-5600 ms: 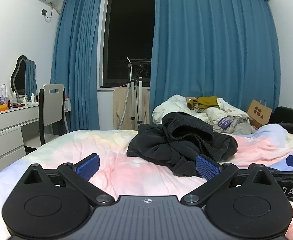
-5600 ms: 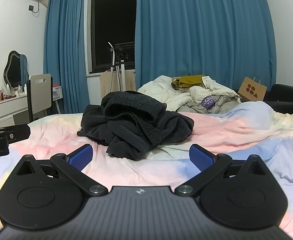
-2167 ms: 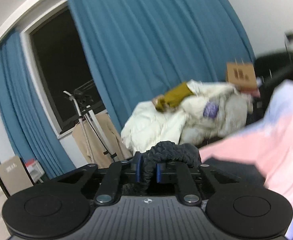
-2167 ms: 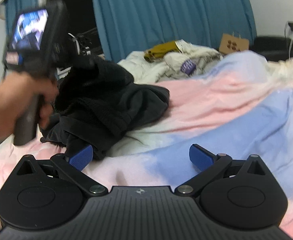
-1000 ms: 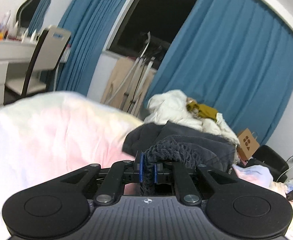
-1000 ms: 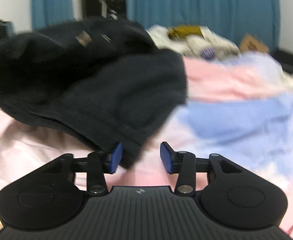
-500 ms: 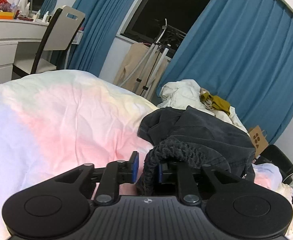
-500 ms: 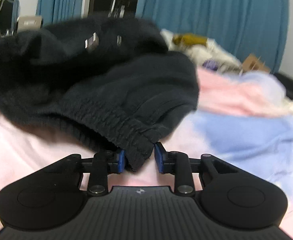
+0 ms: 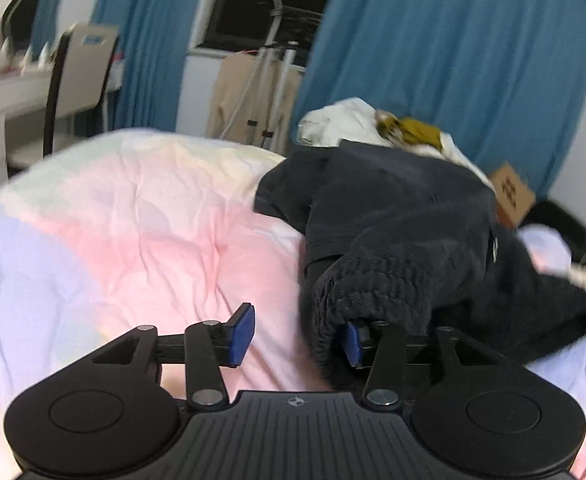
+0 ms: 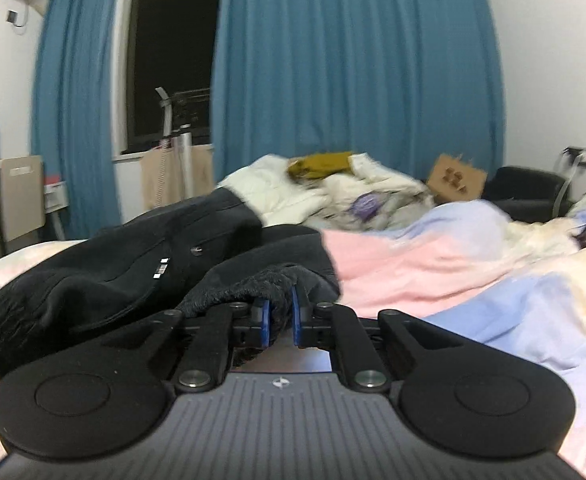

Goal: Fold clothes
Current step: 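Grasp the waistband with the right gripper beside the left gripper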

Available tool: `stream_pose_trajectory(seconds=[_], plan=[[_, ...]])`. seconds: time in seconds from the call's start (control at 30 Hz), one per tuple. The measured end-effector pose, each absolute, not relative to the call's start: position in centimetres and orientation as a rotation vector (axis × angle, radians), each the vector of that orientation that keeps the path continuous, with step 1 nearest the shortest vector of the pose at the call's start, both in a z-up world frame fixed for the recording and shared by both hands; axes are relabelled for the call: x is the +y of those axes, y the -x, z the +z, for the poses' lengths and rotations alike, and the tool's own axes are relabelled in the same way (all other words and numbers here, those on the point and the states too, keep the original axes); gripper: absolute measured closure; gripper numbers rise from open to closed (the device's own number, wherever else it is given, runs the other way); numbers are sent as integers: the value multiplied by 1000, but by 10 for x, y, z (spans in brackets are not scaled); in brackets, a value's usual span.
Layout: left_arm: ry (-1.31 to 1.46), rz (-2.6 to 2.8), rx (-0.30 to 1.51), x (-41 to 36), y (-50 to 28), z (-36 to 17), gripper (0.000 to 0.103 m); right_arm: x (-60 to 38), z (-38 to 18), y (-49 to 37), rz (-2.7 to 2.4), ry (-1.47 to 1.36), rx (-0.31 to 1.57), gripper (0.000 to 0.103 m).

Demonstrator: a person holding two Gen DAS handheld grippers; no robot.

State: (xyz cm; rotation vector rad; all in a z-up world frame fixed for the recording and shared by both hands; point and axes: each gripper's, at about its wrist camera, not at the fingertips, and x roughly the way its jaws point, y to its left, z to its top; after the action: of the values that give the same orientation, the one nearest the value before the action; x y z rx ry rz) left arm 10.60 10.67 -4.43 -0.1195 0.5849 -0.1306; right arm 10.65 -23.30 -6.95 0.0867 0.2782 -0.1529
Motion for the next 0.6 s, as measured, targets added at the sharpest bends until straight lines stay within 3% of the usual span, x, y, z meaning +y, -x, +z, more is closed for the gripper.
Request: stream_pose_trajectory(seconds=[0.27, 0.6], plan=[[-130, -218, 526, 62, -69, -49, 51, -274, -105, -136, -250, -238, 579, 92], [-273, -155, 430, 36, -71, -63, 55, -267, -108, -133, -241, -237, 582, 90]])
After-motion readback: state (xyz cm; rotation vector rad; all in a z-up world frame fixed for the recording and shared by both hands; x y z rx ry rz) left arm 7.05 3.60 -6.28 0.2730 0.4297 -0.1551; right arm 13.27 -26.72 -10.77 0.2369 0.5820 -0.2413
